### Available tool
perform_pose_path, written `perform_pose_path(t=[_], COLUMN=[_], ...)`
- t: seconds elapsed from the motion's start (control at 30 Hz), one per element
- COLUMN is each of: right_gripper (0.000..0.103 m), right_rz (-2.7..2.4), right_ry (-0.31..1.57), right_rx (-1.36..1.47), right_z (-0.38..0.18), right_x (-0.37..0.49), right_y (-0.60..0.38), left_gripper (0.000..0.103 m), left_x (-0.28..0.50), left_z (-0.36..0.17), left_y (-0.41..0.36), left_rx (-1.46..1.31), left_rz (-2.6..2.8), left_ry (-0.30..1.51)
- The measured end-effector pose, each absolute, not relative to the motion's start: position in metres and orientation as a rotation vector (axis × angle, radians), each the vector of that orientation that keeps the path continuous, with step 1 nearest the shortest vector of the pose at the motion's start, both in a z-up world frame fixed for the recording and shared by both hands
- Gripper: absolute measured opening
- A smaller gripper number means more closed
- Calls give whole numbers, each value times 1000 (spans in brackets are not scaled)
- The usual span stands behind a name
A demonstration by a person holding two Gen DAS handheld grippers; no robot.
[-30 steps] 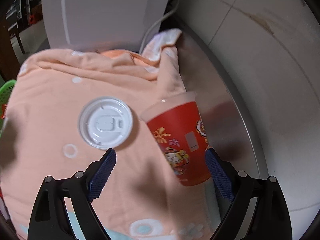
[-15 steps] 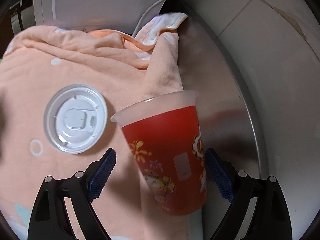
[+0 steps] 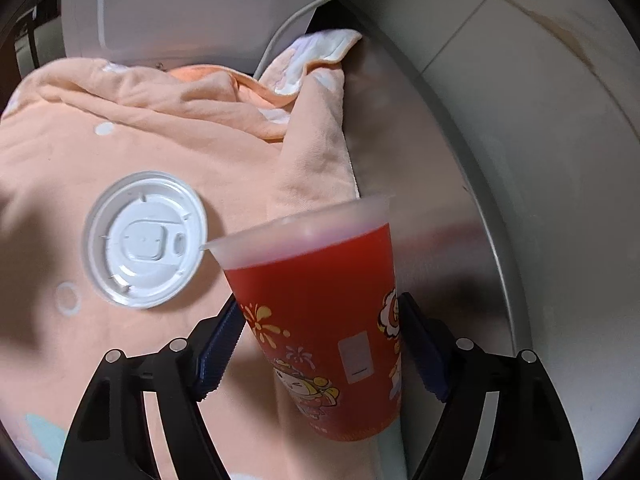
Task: Collect trash
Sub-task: 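Grasp the white plastic lid with the left tool while the right tool holds the red cup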
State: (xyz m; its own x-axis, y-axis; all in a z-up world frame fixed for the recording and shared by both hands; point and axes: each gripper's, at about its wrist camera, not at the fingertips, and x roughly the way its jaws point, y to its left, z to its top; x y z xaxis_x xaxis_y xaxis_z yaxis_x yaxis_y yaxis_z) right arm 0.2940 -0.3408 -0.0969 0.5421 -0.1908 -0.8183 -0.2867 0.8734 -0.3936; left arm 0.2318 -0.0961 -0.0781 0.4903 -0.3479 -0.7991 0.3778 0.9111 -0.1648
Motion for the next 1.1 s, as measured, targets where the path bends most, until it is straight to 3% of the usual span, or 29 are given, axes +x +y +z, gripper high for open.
perform_pose_path(t=[0.43, 1.1], right_gripper=[72, 72], right_rz=[54, 97], right_ry=[987, 1007], right_rx=[-385, -278], right_z=[-59, -55], right_x=[214, 169], right_y=[-359, -359], left_gripper=[98, 98], left_x=[262, 308], left_z=[-98, -130], left_y=[-198, -243], left_rx=[200, 313], left_rz=[-620, -653], left_ry=[983, 1008])
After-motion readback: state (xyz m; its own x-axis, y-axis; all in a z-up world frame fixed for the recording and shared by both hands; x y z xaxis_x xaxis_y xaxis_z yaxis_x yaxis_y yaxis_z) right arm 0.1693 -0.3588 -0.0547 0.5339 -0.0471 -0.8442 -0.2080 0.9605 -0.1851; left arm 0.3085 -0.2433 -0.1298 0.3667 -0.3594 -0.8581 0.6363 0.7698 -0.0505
